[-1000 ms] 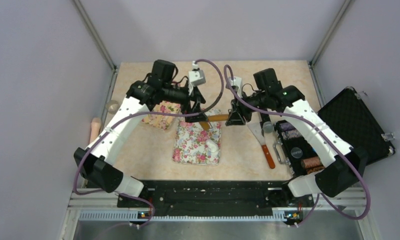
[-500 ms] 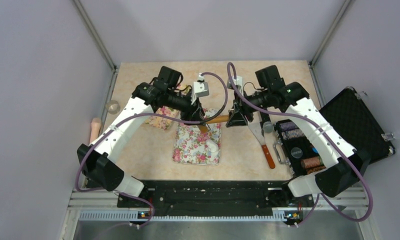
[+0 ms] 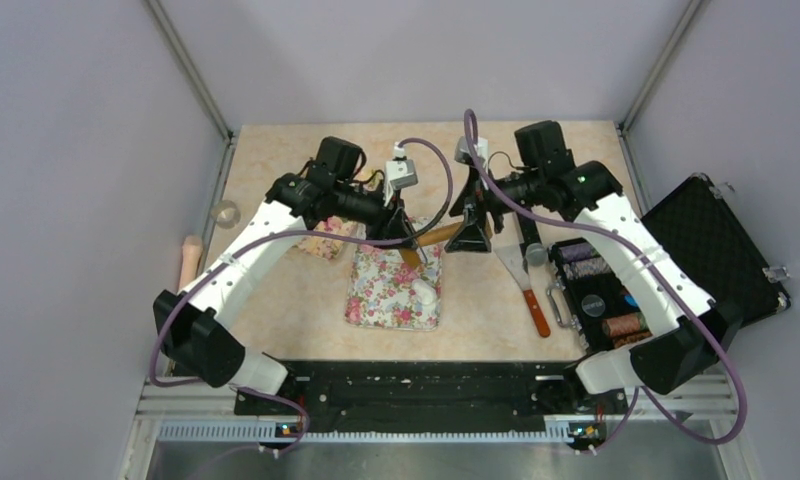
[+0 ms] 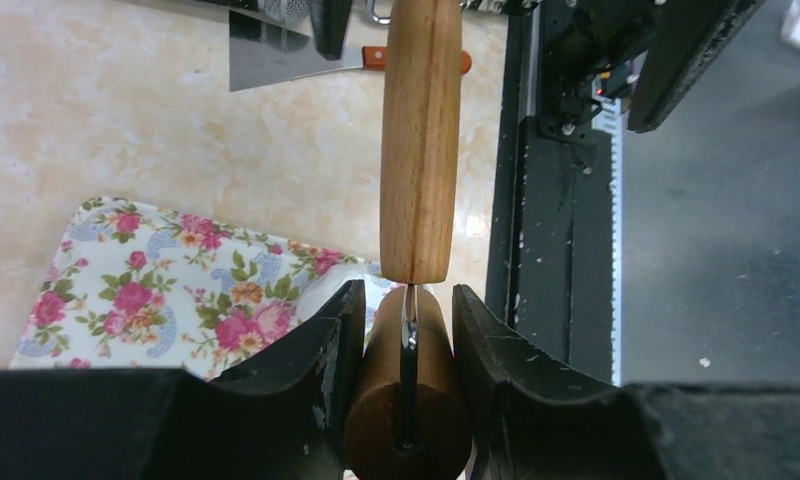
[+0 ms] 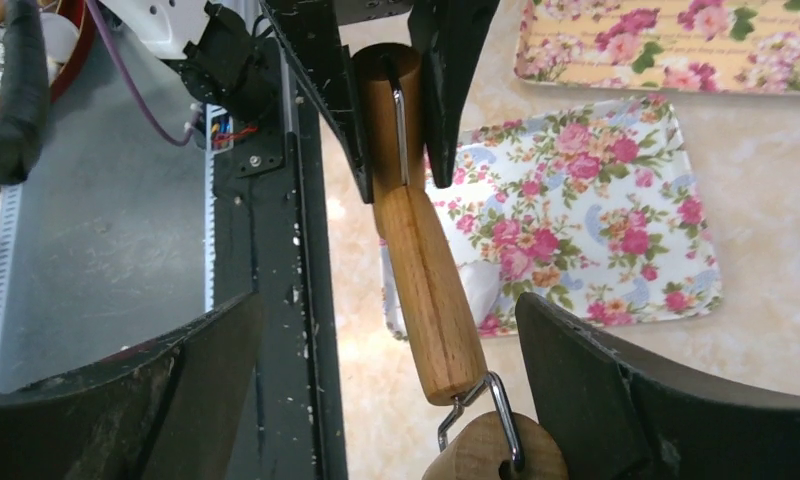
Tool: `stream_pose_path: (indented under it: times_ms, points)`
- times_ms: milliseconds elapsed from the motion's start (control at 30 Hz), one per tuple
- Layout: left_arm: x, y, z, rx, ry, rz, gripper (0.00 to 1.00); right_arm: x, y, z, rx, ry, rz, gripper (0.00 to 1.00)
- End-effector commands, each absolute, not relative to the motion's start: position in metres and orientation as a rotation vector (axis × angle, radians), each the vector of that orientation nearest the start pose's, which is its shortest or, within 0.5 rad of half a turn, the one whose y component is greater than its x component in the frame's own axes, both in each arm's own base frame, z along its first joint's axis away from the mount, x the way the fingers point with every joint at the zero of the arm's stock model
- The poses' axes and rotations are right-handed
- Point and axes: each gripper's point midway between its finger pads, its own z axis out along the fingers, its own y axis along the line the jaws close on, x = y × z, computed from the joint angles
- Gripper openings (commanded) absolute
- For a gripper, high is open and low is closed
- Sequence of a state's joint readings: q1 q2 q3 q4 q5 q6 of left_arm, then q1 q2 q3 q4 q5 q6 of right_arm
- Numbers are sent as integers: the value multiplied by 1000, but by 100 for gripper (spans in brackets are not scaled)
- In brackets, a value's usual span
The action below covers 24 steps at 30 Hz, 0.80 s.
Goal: Roll out the dumpling wrappers from the dough
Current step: Pick up the rolling pin from the center of the board.
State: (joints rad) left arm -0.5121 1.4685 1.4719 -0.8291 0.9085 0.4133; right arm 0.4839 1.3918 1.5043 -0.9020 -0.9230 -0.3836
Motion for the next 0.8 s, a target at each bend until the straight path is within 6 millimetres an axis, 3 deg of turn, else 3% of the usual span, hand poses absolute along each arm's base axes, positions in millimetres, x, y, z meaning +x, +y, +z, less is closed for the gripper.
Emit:
stream_pose_path:
  times_ms: [0, 167, 333, 433, 600, 767]
  points:
    - [231, -293, 325, 1218, 1618, -1238, 0, 232, 266, 340, -1250, 1615, 1148, 98]
    - [231, -296, 339, 1070, 1618, -1340, 0, 251, 252, 367, -1076, 1493, 1155, 99]
    - [216, -293, 340, 1083, 1598, -1442, 0, 264, 238, 380, -934, 1378, 1106, 99]
    - [211, -292, 344, 1090, 1581, -1459, 0, 265, 241, 374, -915, 1379, 1162, 99]
    - [207, -291, 347, 1098, 1559, -1475, 0, 256, 251, 355, -861, 1385, 1399, 99]
    - [206, -289, 349, 1098, 1545, -1474, 0, 258, 254, 345, -828, 1393, 1472, 97]
